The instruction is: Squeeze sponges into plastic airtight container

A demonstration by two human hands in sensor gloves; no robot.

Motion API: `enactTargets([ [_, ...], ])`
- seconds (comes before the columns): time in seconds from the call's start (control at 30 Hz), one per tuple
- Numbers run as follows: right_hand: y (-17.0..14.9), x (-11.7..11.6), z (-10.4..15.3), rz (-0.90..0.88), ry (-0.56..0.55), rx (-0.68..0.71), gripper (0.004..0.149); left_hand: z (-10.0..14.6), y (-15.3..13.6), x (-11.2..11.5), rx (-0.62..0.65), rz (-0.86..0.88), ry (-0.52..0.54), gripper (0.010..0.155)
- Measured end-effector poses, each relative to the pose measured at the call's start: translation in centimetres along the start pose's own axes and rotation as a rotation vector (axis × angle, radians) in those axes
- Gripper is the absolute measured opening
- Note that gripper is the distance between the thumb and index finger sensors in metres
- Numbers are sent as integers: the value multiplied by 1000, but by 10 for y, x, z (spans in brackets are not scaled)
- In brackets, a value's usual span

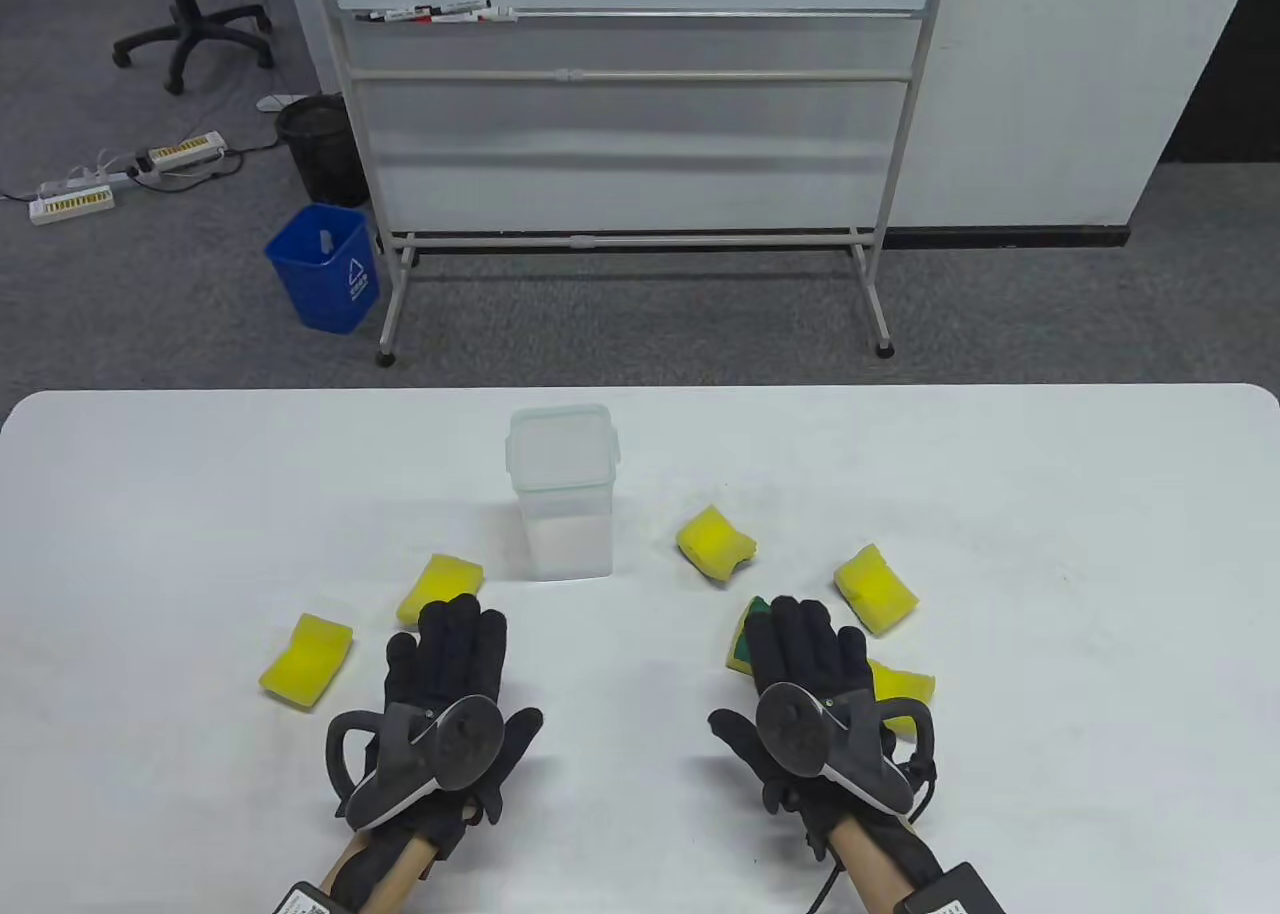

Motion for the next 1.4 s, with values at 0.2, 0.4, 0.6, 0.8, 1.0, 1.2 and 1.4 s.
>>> enactTargets([
  [0.2,0,-1,0,-5,15,-7,94,-1,0,1,6,6,-8,90],
  [0.4,-2,-1,-1,-6,23,-24,94,-3,1,3,14,-2,-18,90],
  [0.6,1,-3,-1,3,38,-19,94,-4,-2,2,13,-2,-17,90],
  [0.8,2,1,-1,8,31,-17,94,-3,-3,-15,17,4,49,89],
  [1.0,3,7,0,-12,18,-19,93,-28,6,-47,37,55,140,87],
  [1.2,2,4,1,-32,35,-19,94,-109,26,-85,-6,47,113,85],
  [1.4,-4,6,1,-55,30,-35,94,-178,30,-85,-88,39,-81,86],
])
Point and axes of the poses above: the tracker on the back of each hand, its own y axis roughly to the thumb side, its own z axis roughly from the fingertips to the wrist, x = y × z, the point moved 5 cm from there along -z, roughly from the wrist to the fingertips, and after that the axes turned 6 degrees about -y, right-handed, at the moved point
